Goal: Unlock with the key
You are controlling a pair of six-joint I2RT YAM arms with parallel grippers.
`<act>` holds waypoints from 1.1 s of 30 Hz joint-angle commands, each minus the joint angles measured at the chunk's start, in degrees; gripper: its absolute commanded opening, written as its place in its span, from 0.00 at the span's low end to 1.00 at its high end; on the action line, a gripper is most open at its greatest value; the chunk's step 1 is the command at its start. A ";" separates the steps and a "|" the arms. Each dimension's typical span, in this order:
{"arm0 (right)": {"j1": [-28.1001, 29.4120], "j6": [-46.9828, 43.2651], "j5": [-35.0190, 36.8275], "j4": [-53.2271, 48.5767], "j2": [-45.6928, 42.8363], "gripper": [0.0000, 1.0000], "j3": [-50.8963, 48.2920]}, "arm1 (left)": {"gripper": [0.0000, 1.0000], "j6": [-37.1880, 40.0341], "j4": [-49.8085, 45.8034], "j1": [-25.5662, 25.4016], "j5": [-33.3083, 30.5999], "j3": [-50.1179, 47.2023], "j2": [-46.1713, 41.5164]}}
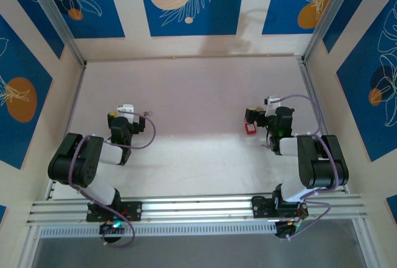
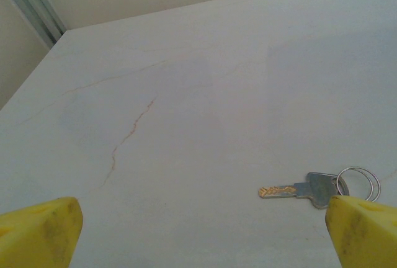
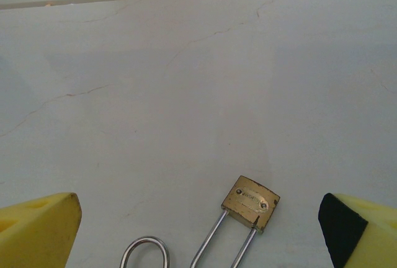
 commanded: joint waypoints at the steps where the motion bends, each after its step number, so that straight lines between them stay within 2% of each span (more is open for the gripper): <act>1: -0.14 0.51 -0.83 0.30 0.43 0.99 0.77 | 1.00 -0.55 1.02 0.73 0.94 0.62 -1.04; 33: -0.15 0.52 -0.85 0.32 0.38 0.99 0.81 | 1.00 -0.78 0.41 0.90 1.26 0.90 -1.09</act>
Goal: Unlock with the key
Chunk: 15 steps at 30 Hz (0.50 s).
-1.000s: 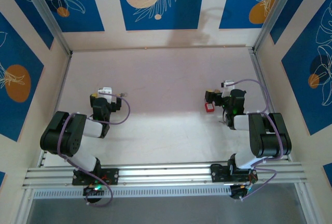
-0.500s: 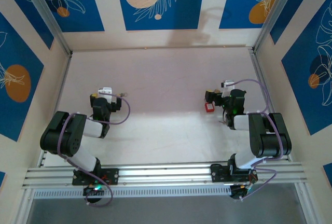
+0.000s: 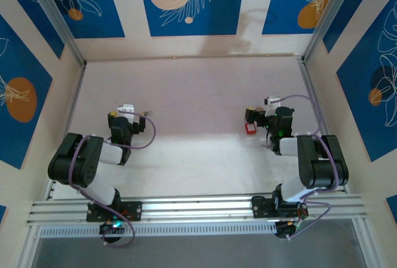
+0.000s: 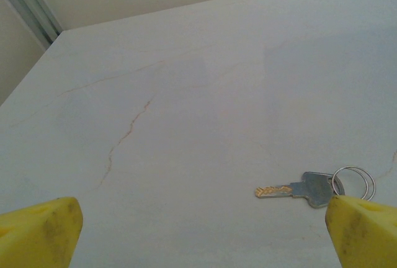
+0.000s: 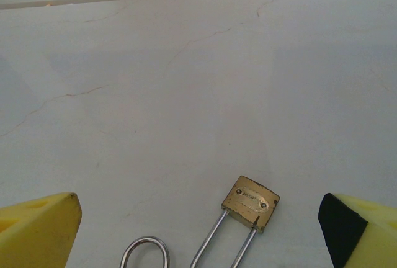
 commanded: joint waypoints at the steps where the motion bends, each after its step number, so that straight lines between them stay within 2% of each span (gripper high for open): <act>1: -0.14 0.50 -0.82 0.32 0.43 0.99 0.79 | 1.00 -0.86 0.41 0.91 0.54 0.88 -1.04; 15: -0.15 0.61 -0.87 0.22 0.43 0.99 0.97 | 1.00 -1.39 0.17 0.94 -0.57 1.08 -1.00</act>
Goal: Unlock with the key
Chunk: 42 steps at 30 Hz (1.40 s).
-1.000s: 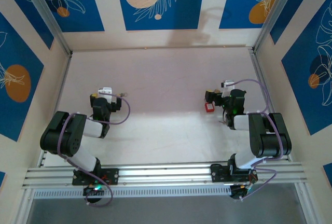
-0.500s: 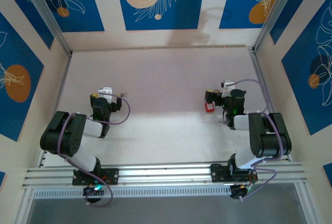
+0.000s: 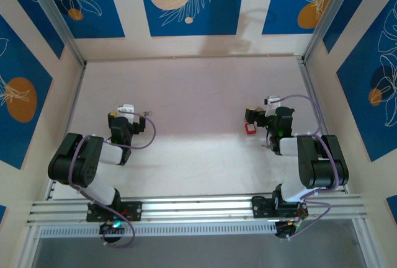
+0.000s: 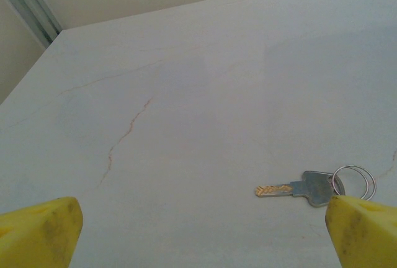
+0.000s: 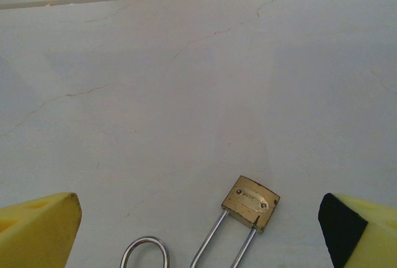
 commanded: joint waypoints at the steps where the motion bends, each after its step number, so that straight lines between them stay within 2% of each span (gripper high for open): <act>1: -0.15 0.65 -0.91 0.18 0.43 0.99 0.91 | 1.00 -1.35 0.19 0.94 -0.53 1.15 -1.00; 6: -0.11 0.60 -0.45 0.24 0.35 0.99 0.86 | 1.00 -1.30 0.56 1.04 -0.75 0.92 -1.26; 8: 1.09 1.94 6.76 -1.66 -1.17 0.99 1.49 | 1.00 -1.88 -2.42 0.99 -0.82 0.94 -4.06; 9: 1.83 2.77 11.15 -6.86 -3.20 0.99 3.25 | 1.00 -0.56 -3.05 0.80 -0.34 1.12 -5.96; 10: 2.04 3.17 12.95 -12.76 -6.02 0.99 5.53 | 1.00 -0.47 -8.08 0.52 -1.05 2.27 -9.12; 12: 2.13 4.32 12.74 -24.01 -11.72 0.99 10.76 | 1.00 -0.67 -22.56 0.56 -2.51 7.39 -16.96; 15: 3.32 6.95 14.45 -44.34 -19.00 0.99 21.04 | 1.00 -1.72 -36.43 0.58 -4.67 14.99 -25.06; 17: 3.55 17.85 16.40 -63.21 -21.27 0.99 32.23 | 1.00 -5.96 -48.54 0.64 -5.78 22.32 -29.23; 18: 3.05 22.35 14.34 -71.24 -21.54 0.99 38.05 | 1.00 -10.07 -56.06 0.63 -7.53 26.65 -31.30; 20: 2.39 28.41 11.14 -79.49 -21.46 0.99 44.22 | 1.00 -16.37 -68.87 0.64 -8.37 33.14 -35.04; 22: 0.32 38.43 8.44 -84.77 -21.68 0.99 44.89 | 1.00 -17.77 -71.42 0.69 -9.06 33.05 -39.30; 23: -2.45 38.18 0.53 -84.29 -22.03 0.99 44.11 | 1.00 -20.76 -70.11 0.76 -11.26 30.55 -42.52; 24: -4.36 37.90 -5.38 -83.32 -22.60 0.97 42.82 | 1.00 -23.07 -68.18 1.50 -10.74 27.64 -45.86; 26: -4.34 35.84 -7.69 -84.99 -22.68 0.90 42.02 | 1.00 -23.46 -66.40 3.73 -1.83 24.75 -49.91; 30: -0.03 28.80 -1.54 -94.76 -16.48 0.85 44.53 | 1.00 -24.99 -72.13 4.07 -0.91 26.48 -49.86; 32: 1.62 26.58 -1.18 -96.95 -11.99 0.80 44.55 | 1.00 -25.92 -74.84 4.04 -0.31 28.24 -47.95; 34: 3.67 24.24 -0.17 -97.92 -7.32 0.75 44.52 | 1.00 -26.96 -77.23 3.99 3.09 29.93 -45.34; 38: 8.62 21.65 8.62 -98.94 2.36 0.71 46.49 | 0.87 -30.44 -81.16 4.01 15.51 31.99 -39.39; 42: 10.57 19.40 9.42 -99.78 9.51 0.70 49.35 | 0.79 -31.33 -83.46 3.82 25.03 31.99 -35.90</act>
